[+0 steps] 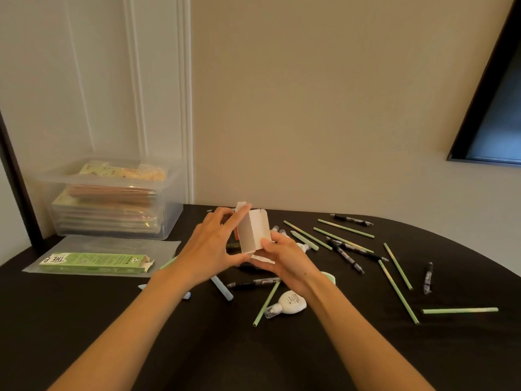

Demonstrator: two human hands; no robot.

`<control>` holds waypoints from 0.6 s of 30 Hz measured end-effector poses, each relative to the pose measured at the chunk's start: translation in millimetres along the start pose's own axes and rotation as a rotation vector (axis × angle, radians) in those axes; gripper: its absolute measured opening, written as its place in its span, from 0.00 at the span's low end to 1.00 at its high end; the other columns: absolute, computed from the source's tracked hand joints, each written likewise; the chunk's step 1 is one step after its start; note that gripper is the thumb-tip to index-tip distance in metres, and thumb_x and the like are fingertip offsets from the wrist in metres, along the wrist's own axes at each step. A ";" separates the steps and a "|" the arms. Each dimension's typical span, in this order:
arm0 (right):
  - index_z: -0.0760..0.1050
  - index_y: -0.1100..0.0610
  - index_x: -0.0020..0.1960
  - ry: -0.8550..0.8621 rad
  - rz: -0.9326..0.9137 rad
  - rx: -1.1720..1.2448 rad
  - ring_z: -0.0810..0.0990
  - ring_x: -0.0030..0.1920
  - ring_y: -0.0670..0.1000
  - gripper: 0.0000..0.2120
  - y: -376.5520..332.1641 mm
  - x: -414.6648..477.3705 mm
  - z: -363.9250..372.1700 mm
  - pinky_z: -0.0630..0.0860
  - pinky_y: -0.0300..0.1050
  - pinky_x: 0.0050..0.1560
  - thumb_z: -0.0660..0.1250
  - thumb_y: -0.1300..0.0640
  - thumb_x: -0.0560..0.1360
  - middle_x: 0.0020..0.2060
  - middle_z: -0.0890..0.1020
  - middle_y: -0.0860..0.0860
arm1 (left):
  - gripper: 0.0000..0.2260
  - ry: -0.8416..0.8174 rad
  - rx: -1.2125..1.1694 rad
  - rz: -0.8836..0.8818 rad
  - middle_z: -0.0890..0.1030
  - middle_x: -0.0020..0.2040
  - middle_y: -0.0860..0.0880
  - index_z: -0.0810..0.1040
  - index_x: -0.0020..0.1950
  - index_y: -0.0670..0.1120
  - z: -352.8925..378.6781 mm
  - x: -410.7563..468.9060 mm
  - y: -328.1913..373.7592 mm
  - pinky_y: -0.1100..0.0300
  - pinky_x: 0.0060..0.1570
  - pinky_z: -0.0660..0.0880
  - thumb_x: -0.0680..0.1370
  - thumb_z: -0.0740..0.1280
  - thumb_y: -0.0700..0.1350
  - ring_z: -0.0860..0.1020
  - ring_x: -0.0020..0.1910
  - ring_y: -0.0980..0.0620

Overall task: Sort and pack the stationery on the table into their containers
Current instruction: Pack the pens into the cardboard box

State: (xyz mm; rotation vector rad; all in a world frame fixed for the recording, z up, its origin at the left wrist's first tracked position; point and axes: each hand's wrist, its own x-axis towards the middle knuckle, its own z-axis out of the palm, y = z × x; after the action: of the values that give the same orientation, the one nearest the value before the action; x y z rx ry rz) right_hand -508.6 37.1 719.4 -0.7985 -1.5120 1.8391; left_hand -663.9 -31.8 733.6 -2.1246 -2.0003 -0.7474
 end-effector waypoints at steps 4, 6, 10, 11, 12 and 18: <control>0.67 0.56 0.64 -0.035 -0.009 0.049 0.80 0.55 0.52 0.13 0.6 -3.0 -3.6 0.77 0.46 0.57 0.57 0.63 0.80 0.57 0.77 0.55 | 0.39 0.051 -0.008 0.001 0.63 0.69 0.48 0.53 0.75 0.53 1.4 3.1 0.7 0.56 0.64 0.65 0.71 0.71 0.57 0.62 0.66 0.50; 0.66 0.57 0.66 -0.042 -0.015 0.023 0.80 0.56 0.52 0.15 0.8 -3.8 -6.1 0.77 0.47 0.58 0.57 0.62 0.80 0.58 0.77 0.55 | 0.39 0.055 -0.034 -0.016 0.64 0.68 0.49 0.55 0.75 0.52 2.1 5.6 1.4 0.55 0.65 0.65 0.70 0.72 0.57 0.63 0.67 0.51; 0.71 0.53 0.61 -0.065 -0.020 -0.098 0.80 0.57 0.52 0.11 -3.9 -5.4 -12.4 0.75 0.49 0.61 0.57 0.60 0.80 0.56 0.80 0.53 | 0.38 0.057 -0.186 -0.071 0.66 0.68 0.51 0.59 0.72 0.49 6.3 9.2 3.8 0.55 0.65 0.67 0.68 0.75 0.54 0.65 0.67 0.53; 0.72 0.51 0.58 -0.075 -0.022 -0.088 0.80 0.57 0.52 0.09 -5.2 -6.3 -14.7 0.74 0.50 0.62 0.57 0.59 0.80 0.55 0.80 0.53 | 0.37 0.069 -0.209 -0.073 0.66 0.67 0.51 0.60 0.71 0.49 7.2 9.4 3.6 0.56 0.65 0.68 0.67 0.75 0.53 0.66 0.66 0.53; 0.72 0.50 0.57 -0.076 -0.022 -0.066 0.80 0.56 0.52 0.08 -6.8 -7.2 -17.3 0.74 0.51 0.62 0.58 0.57 0.80 0.53 0.82 0.53 | 0.37 0.088 -0.212 -0.073 0.67 0.66 0.51 0.62 0.70 0.49 7.7 9.5 3.0 0.58 0.63 0.68 0.67 0.75 0.53 0.67 0.65 0.53; 0.76 0.53 0.58 0.144 -0.049 -0.961 0.78 0.53 0.48 0.10 6.1 2.0 -56.5 0.76 0.46 0.58 0.63 0.55 0.78 0.51 0.81 0.50 | 0.37 0.150 -0.157 -0.155 0.66 0.64 0.50 0.62 0.70 0.49 11.2 7.5 -7.0 0.59 0.59 0.70 0.67 0.75 0.56 0.67 0.62 0.53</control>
State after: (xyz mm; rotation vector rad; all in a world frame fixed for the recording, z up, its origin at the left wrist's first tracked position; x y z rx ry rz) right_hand -466.5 72.2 704.1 -1.2503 -2.2849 0.9079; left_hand -667.7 -19.6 725.5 -1.9406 -2.1052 -1.0882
